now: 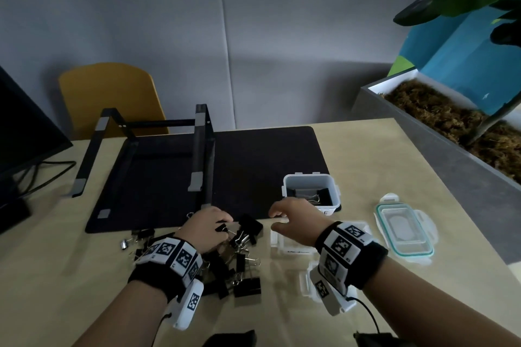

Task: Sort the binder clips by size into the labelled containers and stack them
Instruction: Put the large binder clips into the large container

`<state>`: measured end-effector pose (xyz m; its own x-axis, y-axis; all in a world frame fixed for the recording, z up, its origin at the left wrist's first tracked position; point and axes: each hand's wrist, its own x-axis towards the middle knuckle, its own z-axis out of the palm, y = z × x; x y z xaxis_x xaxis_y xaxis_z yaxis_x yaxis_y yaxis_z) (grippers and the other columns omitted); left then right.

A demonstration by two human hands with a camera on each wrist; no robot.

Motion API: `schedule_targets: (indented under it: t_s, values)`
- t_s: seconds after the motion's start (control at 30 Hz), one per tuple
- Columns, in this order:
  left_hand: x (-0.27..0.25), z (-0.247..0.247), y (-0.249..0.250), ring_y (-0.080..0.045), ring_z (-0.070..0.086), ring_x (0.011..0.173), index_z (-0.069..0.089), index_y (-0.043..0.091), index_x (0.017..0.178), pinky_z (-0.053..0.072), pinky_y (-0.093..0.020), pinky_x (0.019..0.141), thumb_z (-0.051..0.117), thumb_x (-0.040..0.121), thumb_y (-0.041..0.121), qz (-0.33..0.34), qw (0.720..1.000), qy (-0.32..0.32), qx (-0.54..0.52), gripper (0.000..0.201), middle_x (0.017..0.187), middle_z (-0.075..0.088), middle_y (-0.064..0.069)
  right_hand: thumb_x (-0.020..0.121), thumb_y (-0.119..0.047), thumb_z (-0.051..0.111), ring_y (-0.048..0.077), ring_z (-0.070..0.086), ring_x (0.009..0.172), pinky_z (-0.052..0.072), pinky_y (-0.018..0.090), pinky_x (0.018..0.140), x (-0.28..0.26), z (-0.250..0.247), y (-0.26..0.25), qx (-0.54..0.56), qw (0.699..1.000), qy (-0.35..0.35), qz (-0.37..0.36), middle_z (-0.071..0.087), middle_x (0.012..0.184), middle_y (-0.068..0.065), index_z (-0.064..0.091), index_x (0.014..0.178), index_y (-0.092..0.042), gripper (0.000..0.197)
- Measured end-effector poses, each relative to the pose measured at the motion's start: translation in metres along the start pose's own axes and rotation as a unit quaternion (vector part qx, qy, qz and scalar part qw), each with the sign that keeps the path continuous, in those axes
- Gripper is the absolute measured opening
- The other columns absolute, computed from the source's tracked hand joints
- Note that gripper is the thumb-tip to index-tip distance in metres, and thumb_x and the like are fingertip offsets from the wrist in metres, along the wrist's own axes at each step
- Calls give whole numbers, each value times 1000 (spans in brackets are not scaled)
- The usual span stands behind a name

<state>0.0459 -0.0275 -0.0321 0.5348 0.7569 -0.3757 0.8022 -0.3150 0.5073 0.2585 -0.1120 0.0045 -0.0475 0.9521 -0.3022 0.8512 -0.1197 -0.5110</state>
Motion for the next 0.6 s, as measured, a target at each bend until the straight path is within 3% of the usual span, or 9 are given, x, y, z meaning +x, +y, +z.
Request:
schedule_targets:
  t_s: [0.13, 0.3, 0.47, 0.6]
  values:
    - [-11, -2, -22, -14, 46, 121, 55, 23, 126, 38, -27, 105, 68, 79, 18, -5, 1000, 7, 9, 49, 126, 48, 3, 88, -23, 57, 21, 53, 112, 44, 30, 94, 15, 15, -21, -16, 1000, -22, 8, 55, 122, 5, 57, 119, -17, 32]
    - [-24, 2, -51, -14, 46, 121, 52, 28, 129, 39, -28, 104, 67, 80, 18, -11, 1000, 7, -8, 52, 126, 46, 4, 88, -15, 54, 29, 50, 121, 45, 36, 99, 33, 34, -37, -46, 995, -73, 40, 42, 135, 9, 38, 138, -23, 54]
    - [-36, 1, -69, -10, 46, 119, 49, 31, 131, 38, -22, 100, 67, 81, 25, 3, 1000, 16, -19, 53, 130, 44, 7, 89, -15, 49, 35, 56, 113, 46, 39, 92, 42, 52, -42, -114, 986, -103, 68, 47, 126, 12, 43, 132, -23, 44]
    - [-44, -2, -75, -9, 42, 123, 48, 34, 131, 36, -29, 106, 71, 75, 37, 33, 999, 4, 11, 61, 133, 43, 11, 88, -8, 47, 38, 59, 104, 48, 40, 83, 42, 64, -47, -140, 983, -82, 92, 45, 120, 13, 38, 130, -21, 44]
